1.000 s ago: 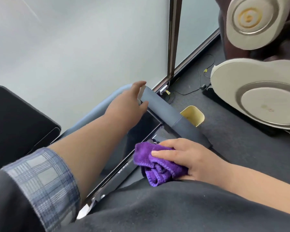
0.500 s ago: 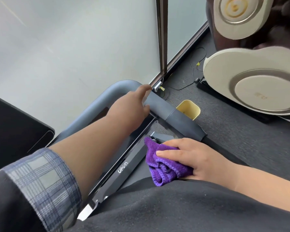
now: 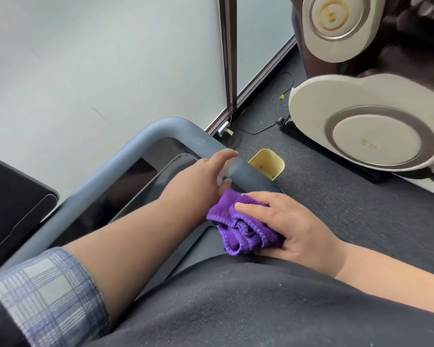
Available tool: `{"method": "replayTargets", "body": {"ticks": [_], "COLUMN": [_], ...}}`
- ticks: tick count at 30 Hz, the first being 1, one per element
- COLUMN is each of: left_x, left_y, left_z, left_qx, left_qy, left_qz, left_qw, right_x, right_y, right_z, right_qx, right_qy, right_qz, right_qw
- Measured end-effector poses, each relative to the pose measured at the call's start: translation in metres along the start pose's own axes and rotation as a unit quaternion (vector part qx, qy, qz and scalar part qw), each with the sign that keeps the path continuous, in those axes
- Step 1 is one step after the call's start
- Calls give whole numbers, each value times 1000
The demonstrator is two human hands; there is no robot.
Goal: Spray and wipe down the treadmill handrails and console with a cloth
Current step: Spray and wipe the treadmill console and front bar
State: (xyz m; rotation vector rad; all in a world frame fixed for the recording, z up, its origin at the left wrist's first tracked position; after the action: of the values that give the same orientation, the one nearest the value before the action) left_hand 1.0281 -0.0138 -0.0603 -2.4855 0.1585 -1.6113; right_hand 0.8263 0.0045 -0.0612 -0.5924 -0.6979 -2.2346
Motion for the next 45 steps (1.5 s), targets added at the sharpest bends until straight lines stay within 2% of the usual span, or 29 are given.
{"method": "replayTargets", "body": {"ticks": [3, 4, 5, 7, 8, 9, 15, 21, 25, 30, 35, 38, 42, 45], "left_x": [8, 9, 11, 13, 15, 16, 20, 21, 25, 30, 33, 35, 34, 29], "left_y": [-15, -20, -25, -36, -41, -45, -73, -103, -121, -151, -177, -178, -167, -154], "left_z": [8, 12, 16, 22, 24, 27, 39, 55, 59, 70, 83, 82, 74, 68], "left_qx": [46, 64, 82, 110, 119, 124, 137, 184, 208, 227, 266, 269, 261, 259], "left_qy": [-61, -77, -92, -114, -122, -129, -153, -166, -173, -175, -186, -186, -189, -182], "left_qz": [-48, -61, -70, -79, -81, -83, -79, -94, -102, -120, -136, -149, -159, -166], "left_qw": [996, 993, 990, 984, 982, 980, 975, 964, 957, 950, 936, 933, 933, 934], "right_x": [9, 10, 8, -4, -11, -17, -40, -84, -101, -78, -76, -95, -117, -112], "right_y": [0, 4, 9, 21, 26, 31, 95, 207, 258, 226, 178, 202, 249, 250], "right_z": [-1, -3, -7, -21, -29, -34, -39, -51, -56, -58, -44, -47, -48, -48], "right_qx": [-70, -112, -162, -254, -280, -289, -254, -215, -175, -189, -203, -204, -164, -146], "right_qy": [-71, -108, -153, -250, -286, -313, -378, -394, -389, -358, -451, -474, -455, -440], "right_qz": [-109, -120, -88, 67, 131, 161, 185, 196, 233, 227, 211, 214, 234, 247], "right_qw": [989, 981, 971, 932, 907, 890, 871, 872, 874, 886, 843, 829, 843, 851]}}
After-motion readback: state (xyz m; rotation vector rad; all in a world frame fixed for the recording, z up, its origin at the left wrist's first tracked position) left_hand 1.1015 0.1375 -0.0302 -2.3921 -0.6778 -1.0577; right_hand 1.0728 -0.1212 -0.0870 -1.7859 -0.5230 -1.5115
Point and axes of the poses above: each hand's wrist, its own y-axis towards the middle knuckle, its own x-axis out of the back of the hand, z = x × y, the point moved 3 cm from there along y, towards the middle knuckle, and after that the axes turned 1 degree about -y, right-handed, at the moved point
